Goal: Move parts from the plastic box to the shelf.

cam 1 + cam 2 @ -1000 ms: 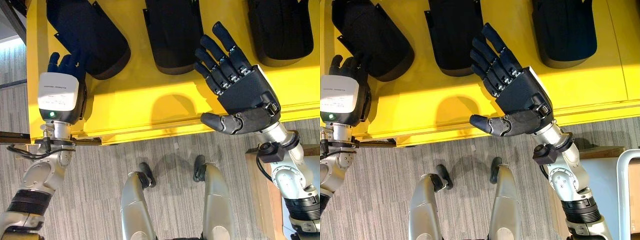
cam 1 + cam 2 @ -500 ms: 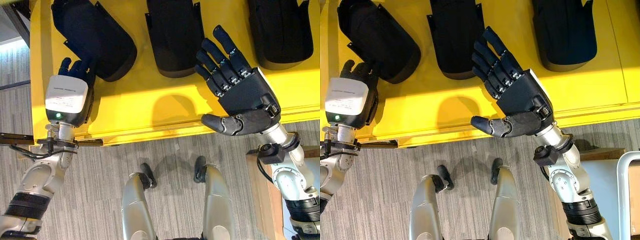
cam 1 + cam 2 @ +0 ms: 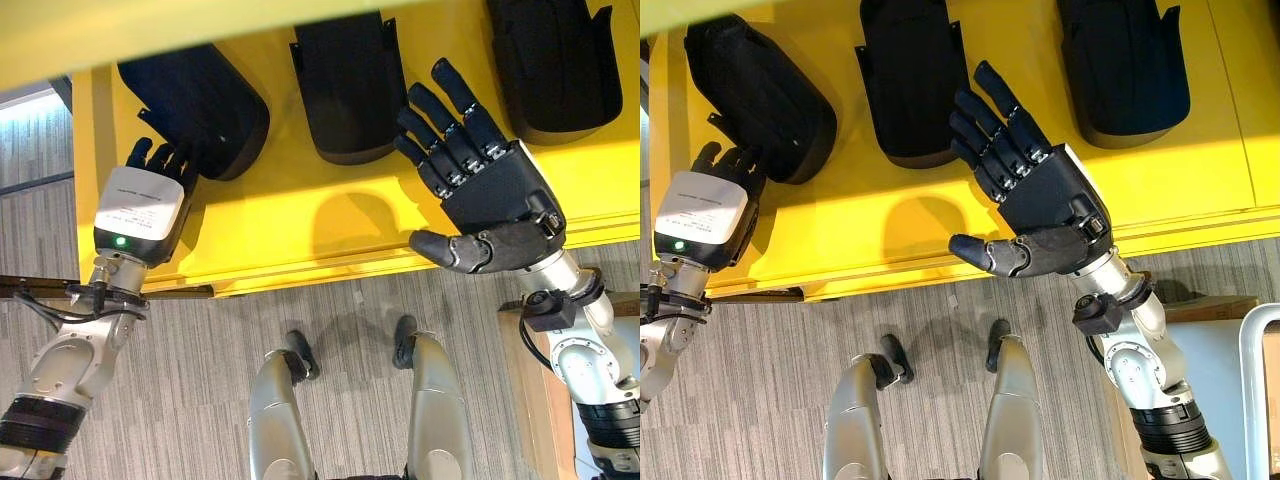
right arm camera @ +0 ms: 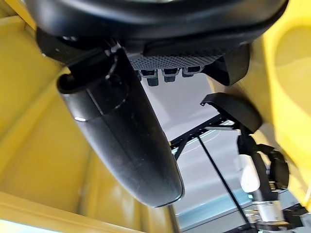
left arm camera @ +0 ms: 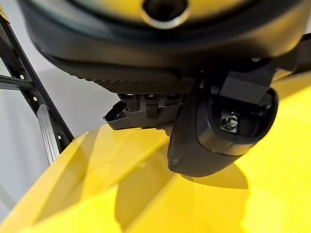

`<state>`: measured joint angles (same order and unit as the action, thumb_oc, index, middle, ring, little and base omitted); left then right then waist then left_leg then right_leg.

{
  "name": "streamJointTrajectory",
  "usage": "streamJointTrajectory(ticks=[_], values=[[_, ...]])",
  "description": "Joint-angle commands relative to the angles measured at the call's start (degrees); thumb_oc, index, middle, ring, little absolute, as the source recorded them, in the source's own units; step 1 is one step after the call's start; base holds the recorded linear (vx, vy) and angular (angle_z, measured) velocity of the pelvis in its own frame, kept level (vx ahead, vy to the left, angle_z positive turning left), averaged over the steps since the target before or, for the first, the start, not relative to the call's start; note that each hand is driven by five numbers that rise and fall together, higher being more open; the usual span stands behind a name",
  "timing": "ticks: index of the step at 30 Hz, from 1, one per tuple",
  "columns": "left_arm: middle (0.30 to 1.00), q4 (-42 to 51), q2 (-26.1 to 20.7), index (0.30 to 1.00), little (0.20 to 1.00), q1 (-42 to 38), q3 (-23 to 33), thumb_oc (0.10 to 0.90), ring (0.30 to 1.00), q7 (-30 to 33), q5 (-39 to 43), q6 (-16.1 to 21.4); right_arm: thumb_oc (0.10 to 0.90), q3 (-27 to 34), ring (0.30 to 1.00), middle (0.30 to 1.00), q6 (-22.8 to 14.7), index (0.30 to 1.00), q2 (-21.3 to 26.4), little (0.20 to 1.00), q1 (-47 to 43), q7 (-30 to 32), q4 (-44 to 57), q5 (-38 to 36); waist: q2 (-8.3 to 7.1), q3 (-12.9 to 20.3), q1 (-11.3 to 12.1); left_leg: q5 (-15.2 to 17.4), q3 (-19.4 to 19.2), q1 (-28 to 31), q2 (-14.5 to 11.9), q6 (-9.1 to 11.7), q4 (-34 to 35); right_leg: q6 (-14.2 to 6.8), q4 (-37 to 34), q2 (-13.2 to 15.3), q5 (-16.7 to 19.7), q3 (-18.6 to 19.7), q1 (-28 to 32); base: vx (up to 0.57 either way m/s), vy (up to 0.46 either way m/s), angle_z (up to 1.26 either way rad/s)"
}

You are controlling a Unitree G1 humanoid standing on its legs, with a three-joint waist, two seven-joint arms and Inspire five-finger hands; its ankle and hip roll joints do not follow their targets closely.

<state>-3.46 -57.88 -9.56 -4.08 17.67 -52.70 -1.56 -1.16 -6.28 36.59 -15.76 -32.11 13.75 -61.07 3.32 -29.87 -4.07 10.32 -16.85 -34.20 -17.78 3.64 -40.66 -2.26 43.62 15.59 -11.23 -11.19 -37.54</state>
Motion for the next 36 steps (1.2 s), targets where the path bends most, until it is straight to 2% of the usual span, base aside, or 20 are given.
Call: streamJointTrajectory(ticks=[1, 11, 22, 23, 28, 36], values=[[1.000, 0.98, -4.73, 1.000, 1.000, 3.67, 3.54, 0.900, 1.000, -1.69, -2.45, -2.75, 0.900, 4.44, 1.000, 1.000, -5.37, 1.000, 0.86, 1.000, -2.94, -1.75, 8.07, -4.78, 0.02, 3.47, -0.40, 0.61, 1.03, 4.71, -1.54, 3.01, 4.92, -6.35, -4.78, 3.59, 0.15, 0.76, 5.09, 0.00, 0.000, 0.00], [1.000, -1.68, -6.01, 1.000, 1.000, 7.68, 4.65, 0.900, 1.000, -3.03, -7.70, -5.48, 0.900, 3.95, 1.000, 1.000, -5.14, 1.000, 1.28, 1.000, -2.40, -1.19, 8.48, -5.93, 0.25, 3.67, -0.17, 0.26, 0.69, 6.53, -1.28, 2.79, 5.98, -6.29, -5.68, 3.82, 0.39, 0.30, 6.87, 0.01, 0.004, 0.00], [1.000, -4.82, -7.13, 1.000, 1.000, 9.28, 6.79, 0.900, 1.000, 2.52, -7.02, -5.74, 0.900, 3.38, 1.000, 1.000, -4.21, 1.000, 1.42, 1.000, -2.67, 0.09, 8.90, -6.52, 0.51, 3.98, -0.32, 0.13, -0.08, 8.14, -1.17, 2.64, 6.58, -6.31, -6.34, 4.24, 0.59, 0.24, 8.25, 0.00, 0.002, 0.00], [1.000, -6.23, -7.41, 1.000, 1.000, 9.02, 8.05, 0.900, 1.000, 5.30, -7.39, -6.11, 0.900, 3.41, 1.000, 1.000, -3.49, 1.000, 1.38, 1.000, -2.74, 0.11, 9.07, -6.95, 0.51, 4.08, -0.47, 0.18, -0.22, 8.33, -1.22, 2.59, 6.46, -6.24, -6.02, 4.25, 0.43, 0.39, 8.25, 0.04, 0.022, -0.03], [1.000, -7.62, -8.36, 1.000, 1.000, 7.05, 8.77, 0.900, 1.000, 6.59, -7.25, -4.42, 0.900, 3.06, 1.000, 1.000, -2.70, 1.000, 0.97, 1.000, -2.90, 0.52, 9.42, -6.94, 0.42, 4.17, -0.75, 0.18, -0.15, 8.13, -1.34, 2.58, 6.07, -6.13, -5.49, 4.28, 0.30, 0.59, 8.02, 0.01, 0.002, -0.03], [1.000, -6.32, -10.86, 1.000, 1.000, 2.26, 8.36, 0.900, 1.000, 8.80, -10.79, -5.12, 0.900, 2.46, 1.000, 1.000, -1.94, 1.000, 1.72, 1.000, -3.85, 1.33, 9.09, -7.98, 0.30, 4.57, -1.39, 0.31, -0.18, 8.34, -1.41, 2.50, 5.76, -5.91, -4.79, 4.19, -0.10, 0.90, 7.95, 0.00, 0.000, 0.00]])
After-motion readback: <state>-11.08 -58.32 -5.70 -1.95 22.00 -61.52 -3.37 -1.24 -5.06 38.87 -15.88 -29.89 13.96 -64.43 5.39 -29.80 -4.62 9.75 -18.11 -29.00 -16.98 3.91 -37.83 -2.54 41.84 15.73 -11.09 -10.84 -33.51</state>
